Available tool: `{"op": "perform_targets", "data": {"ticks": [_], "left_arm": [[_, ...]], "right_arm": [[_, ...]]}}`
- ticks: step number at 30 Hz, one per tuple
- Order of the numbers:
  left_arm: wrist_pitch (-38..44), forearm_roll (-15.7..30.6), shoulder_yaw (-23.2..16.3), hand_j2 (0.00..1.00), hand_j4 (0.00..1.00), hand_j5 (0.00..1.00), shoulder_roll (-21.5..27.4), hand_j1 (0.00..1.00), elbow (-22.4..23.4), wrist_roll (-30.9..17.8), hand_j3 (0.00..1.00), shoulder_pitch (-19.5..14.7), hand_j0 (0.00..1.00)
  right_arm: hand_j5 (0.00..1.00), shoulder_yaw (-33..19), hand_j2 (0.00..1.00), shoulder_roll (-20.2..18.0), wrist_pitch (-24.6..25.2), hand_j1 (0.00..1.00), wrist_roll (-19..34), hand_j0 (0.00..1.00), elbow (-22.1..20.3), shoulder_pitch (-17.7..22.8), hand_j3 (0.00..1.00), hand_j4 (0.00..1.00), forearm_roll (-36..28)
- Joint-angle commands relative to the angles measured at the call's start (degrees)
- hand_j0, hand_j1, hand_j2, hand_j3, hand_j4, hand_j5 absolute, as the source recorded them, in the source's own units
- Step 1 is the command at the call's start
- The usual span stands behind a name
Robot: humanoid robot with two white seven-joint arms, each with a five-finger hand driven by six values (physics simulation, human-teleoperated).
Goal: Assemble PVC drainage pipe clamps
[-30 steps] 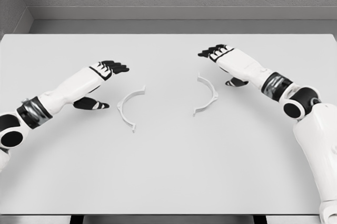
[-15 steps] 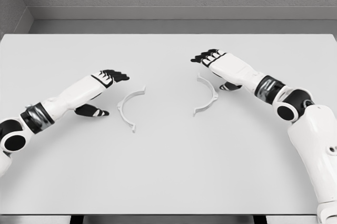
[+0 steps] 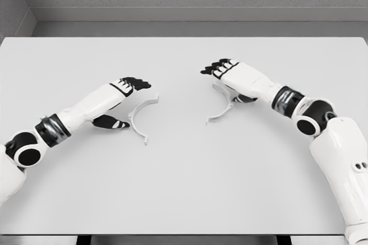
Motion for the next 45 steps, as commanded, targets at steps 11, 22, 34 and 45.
{"op": "perform_targets", "data": {"ticks": [11,22,34,45], "left_arm": [[0.01,-1.64,-0.02,1.00,1.00,1.00,-1.73,1.00,0.00,0.03,1.00,0.00,1.00],[0.01,-2.08,0.16,1.00,1.00,1.00,-5.69,1.00,0.35,0.03,1.00,-0.09,1.00],[0.01,-2.26,0.68,1.00,1.00,1.00,-8.94,1.00,0.35,0.03,1.00,-0.53,1.00],[0.01,-1.73,3.67,1.00,1.00,1.00,-4.37,1.00,0.35,0.03,1.00,-0.62,1.00]], "right_arm": [[1.00,0.80,1.00,0.22,0.07,1.00,0.04,1.00,-0.74,-1.05,1.00,1.00,-0.36],[1.00,1.15,1.00,1.98,0.07,1.00,-0.05,1.00,4.09,-3.96,1.00,1.00,-0.28],[1.00,3.53,1.00,4.35,0.07,1.00,0.04,1.00,4.01,-4.57,1.00,1.00,0.51],[1.00,5.11,1.00,5.76,0.07,1.00,0.22,1.00,2.77,-4.92,1.00,1.00,0.51]]}}
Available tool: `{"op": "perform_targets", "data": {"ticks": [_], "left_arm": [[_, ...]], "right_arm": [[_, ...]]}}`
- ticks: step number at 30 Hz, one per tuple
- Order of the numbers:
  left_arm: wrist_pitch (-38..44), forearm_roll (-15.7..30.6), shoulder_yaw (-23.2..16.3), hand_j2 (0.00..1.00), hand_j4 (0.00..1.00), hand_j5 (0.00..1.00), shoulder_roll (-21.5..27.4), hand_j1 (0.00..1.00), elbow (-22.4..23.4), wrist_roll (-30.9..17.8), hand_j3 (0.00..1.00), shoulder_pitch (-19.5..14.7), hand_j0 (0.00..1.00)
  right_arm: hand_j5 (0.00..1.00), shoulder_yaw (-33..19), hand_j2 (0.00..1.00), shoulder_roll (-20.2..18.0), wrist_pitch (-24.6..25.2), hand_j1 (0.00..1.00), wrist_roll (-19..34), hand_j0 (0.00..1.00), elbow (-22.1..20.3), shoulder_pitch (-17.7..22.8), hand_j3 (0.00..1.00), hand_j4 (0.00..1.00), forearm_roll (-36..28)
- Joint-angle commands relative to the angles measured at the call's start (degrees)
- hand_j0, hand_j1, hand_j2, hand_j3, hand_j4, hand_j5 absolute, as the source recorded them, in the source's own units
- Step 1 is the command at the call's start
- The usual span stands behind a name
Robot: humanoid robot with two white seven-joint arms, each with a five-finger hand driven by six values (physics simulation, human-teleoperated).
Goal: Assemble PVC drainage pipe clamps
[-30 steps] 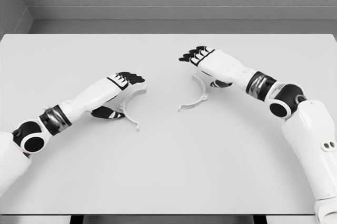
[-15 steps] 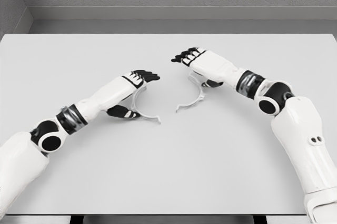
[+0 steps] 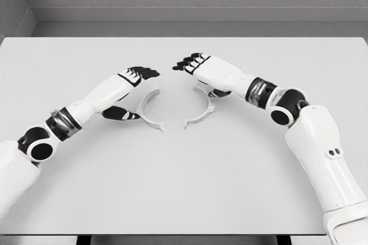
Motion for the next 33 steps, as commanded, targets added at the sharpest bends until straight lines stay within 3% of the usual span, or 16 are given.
{"op": "perform_targets", "data": {"ticks": [1,8,10,12,18,21,33], "left_arm": [[0.01,0.14,-0.07,1.00,1.00,1.00,0.56,1.00,-0.13,0.03,1.00,0.00,1.00],[0.01,-0.12,0.28,1.00,1.00,1.00,0.55,1.00,0.14,0.03,1.00,0.00,1.00],[0.01,-0.03,0.46,1.00,1.00,1.00,0.64,1.00,0.58,0.03,1.00,-0.35,1.00],[0.01,0.14,0.46,1.00,1.00,1.00,0.73,1.00,1.19,0.03,1.00,-0.79,1.00],[0.01,0.32,0.29,1.00,1.00,1.00,0.64,1.00,4.27,0.03,1.00,-2.99,1.00],[0.01,0.23,-0.07,1.00,1.00,1.00,0.56,1.00,5.50,0.03,1.00,-3.87,1.00],[0.01,-0.21,-0.95,1.00,1.00,1.00,-0.41,1.00,6.11,0.03,1.00,-3.78,1.00]], "right_arm": [[1.00,0.75,1.00,0.59,0.09,1.00,0.01,1.00,-0.32,0.00,1.00,1.00,-0.38],[1.00,1.10,1.00,1.21,0.09,1.00,0.10,1.00,-1.20,0.00,1.00,1.00,-0.65],[1.00,0.14,1.00,0.07,0.09,1.00,0.01,1.00,-5.68,0.79,1.00,1.00,-1.26],[1.00,-4.61,1.00,-0.90,0.09,1.00,0.01,1.00,-9.20,3.25,1.00,1.00,-1.26],[1.00,-7.95,1.00,-3.45,0.09,1.00,0.01,1.00,-8.41,4.92,1.00,1.00,-1.09],[1.00,-7.51,1.00,-3.27,0.09,1.00,0.01,1.00,-4.72,4.75,1.00,1.00,-0.82],[1.00,-3.74,1.00,-1.95,0.29,1.00,0.10,1.00,-5.42,5.98,1.00,1.00,-0.65]]}}
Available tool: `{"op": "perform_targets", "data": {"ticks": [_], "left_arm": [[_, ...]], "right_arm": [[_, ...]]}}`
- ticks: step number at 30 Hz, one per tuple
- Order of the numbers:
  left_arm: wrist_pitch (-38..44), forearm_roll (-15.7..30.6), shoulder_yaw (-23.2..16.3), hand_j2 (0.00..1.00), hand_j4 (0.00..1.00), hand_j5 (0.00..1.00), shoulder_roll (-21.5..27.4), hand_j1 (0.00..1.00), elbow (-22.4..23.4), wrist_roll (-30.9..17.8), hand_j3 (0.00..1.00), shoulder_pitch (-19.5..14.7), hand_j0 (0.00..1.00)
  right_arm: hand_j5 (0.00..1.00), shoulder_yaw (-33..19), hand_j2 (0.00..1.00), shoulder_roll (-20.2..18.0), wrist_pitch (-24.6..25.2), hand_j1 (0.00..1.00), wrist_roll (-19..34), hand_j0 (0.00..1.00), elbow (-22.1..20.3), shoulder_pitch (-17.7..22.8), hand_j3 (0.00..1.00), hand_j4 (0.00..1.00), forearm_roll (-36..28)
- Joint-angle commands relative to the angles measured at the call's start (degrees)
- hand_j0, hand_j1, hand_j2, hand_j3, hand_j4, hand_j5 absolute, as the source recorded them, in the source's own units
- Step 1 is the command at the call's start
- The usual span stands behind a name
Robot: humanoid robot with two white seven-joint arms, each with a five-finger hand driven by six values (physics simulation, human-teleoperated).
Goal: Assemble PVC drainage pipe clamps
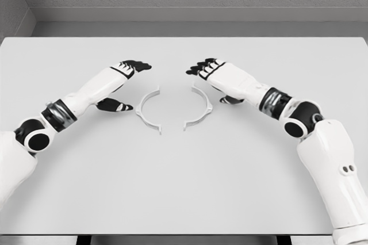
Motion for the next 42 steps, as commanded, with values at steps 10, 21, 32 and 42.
{"op": "perform_targets", "data": {"ticks": [10,21,32,42], "left_arm": [[0.01,0.45,0.24,1.00,1.00,1.00,0.24,1.00,0.46,0.12,1.00,-0.53,1.00],[0.01,0.45,0.15,1.00,1.00,1.00,0.24,1.00,0.55,0.03,1.00,-0.53,1.00],[0.01,0.45,0.06,1.00,1.00,1.00,0.15,1.00,0.64,0.03,1.00,-0.53,1.00],[0.01,0.27,-0.20,1.00,1.00,1.00,-0.03,1.00,0.90,0.03,1.00,-0.35,1.00]], "right_arm": [[1.00,3.14,1.00,1.29,1.72,1.00,0.00,1.00,-0.38,0.09,1.00,1.00,-0.41],[1.00,4.63,1.00,2.25,2.95,1.00,0.00,1.00,-0.38,-0.26,1.00,1.00,-0.41],[1.00,5.42,1.00,3.05,3.74,1.00,0.00,1.00,-1.44,-0.44,1.00,1.00,-0.50],[1.00,-23.04,1.00,-6.45,-0.06,1.00,0.00,1.00,-17.78,13.35,1.00,1.00,-10.78]]}}
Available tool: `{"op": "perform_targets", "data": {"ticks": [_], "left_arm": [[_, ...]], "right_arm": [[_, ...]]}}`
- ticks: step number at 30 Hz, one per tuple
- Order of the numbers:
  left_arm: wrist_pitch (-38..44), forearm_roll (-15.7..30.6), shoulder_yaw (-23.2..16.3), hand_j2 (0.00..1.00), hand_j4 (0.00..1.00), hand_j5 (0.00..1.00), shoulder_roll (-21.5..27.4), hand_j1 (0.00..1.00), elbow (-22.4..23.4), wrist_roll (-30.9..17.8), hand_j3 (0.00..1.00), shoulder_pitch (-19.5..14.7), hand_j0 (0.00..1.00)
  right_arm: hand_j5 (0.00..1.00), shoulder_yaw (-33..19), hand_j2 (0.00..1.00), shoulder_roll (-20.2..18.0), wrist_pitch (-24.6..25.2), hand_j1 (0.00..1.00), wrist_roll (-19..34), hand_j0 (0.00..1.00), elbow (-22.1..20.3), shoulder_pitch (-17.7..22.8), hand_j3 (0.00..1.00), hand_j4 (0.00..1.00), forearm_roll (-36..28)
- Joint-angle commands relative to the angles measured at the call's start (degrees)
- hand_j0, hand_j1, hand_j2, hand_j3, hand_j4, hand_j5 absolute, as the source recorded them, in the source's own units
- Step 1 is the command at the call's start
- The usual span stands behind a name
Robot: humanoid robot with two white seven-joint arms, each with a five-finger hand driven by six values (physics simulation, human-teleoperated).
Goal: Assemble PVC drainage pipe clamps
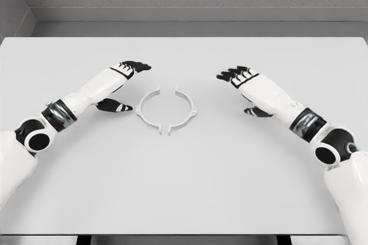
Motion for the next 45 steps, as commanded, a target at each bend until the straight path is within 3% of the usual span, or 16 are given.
{"op": "perform_targets", "data": {"ticks": [1,4,6,8,10,11,12,14,26,31,45], "left_arm": [[0.01,0.34,-0.12,1.00,1.00,1.00,-0.08,1.00,0.06,0.04,1.00,0.00,1.00],[0.01,0.34,-1.44,1.00,1.00,1.00,-0.08,1.00,0.06,0.04,1.00,0.00,1.00],[0.01,0.34,-1.44,1.00,1.00,1.00,-0.69,1.00,0.68,0.04,1.00,-0.09,1.00],[0.01,0.34,-1.44,1.00,1.00,1.00,-1.05,1.00,0.94,0.04,1.00,-0.09,1.00],[0.01,0.34,-1.44,1.00,1.00,1.00,-1.14,1.00,0.94,0.04,1.00,-0.09,1.00],[0.01,0.34,-1.44,1.00,1.00,1.00,-1.49,1.00,0.94,0.04,1.00,-0.09,1.00],[0.01,0.34,-1.44,1.00,1.00,1.00,-1.75,1.00,0.94,0.04,1.00,-0.09,1.00],[0.01,0.34,-1.44,1.00,1.00,1.00,-1.84,1.00,0.94,0.04,1.00,-0.09,1.00],[0.01,0.43,-1.09,1.00,1.00,1.00,-1.66,1.00,2.08,0.04,1.00,-0.79,1.00],[0.01,0.43,-1.26,1.00,1.00,1.00,-2.19,1.00,5.33,0.04,1.00,-2.72,1.00],[0.01,0.34,-1.44,1.00,1.00,1.00,-4.65,1.00,6.13,0.04,1.00,-2.72,1.00]], "right_arm": [[1.00,-12.48,1.00,-2.09,-0.76,1.00,-0.07,1.00,-5.58,0.53,1.00,1.00,-6.44],[1.00,-23.73,1.00,-2.97,-0.76,1.00,-0.16,1.00,-8.92,6.33,1.00,1.00,-12.06],[1.00,-26.46,1.00,-3.58,-0.76,1.00,0.10,1.00,-8.92,7.30,1.00,1.00,-15.58],[1.00,-26.11,1.00,-4.90,-0.76,1.00,0.45,1.00,-8.75,7.91,1.00,1.00,-15.49],[1.00,-24.88,1.00,-4.99,-0.76,1.00,9.05,1.00,-9.19,7.56,1.00,1.00,-15.67],[1.00,-24.70,1.00,-4.90,-0.76,1.00,15.82,1.00,-9.54,7.48,1.00,1.00,-16.02],[1.00,-24.62,1.00,-4.99,-0.76,1.00,17.35,1.00,-10.50,7.56,1.00,1.00,-18.47],[1.00,-23.91,1.00,-5.34,-0.76,1.00,17.35,1.00,-11.21,8.09,1.00,1.00,-20.77],[1.00,-22.51,1.00,-5.34,-0.76,1.00,17.35,1.00,-11.74,8.44,1.00,1.00,-20.85],[1.00,-22.51,1.00,-5.34,-0.76,1.00,17.35,1.00,-11.82,8.44,1.00,1.00,-20.77],[1.00,-21.72,1.00,-5.08,-0.76,1.00,17.35,1.00,-11.91,8.09,1.00,1.00,-20.76]]}}
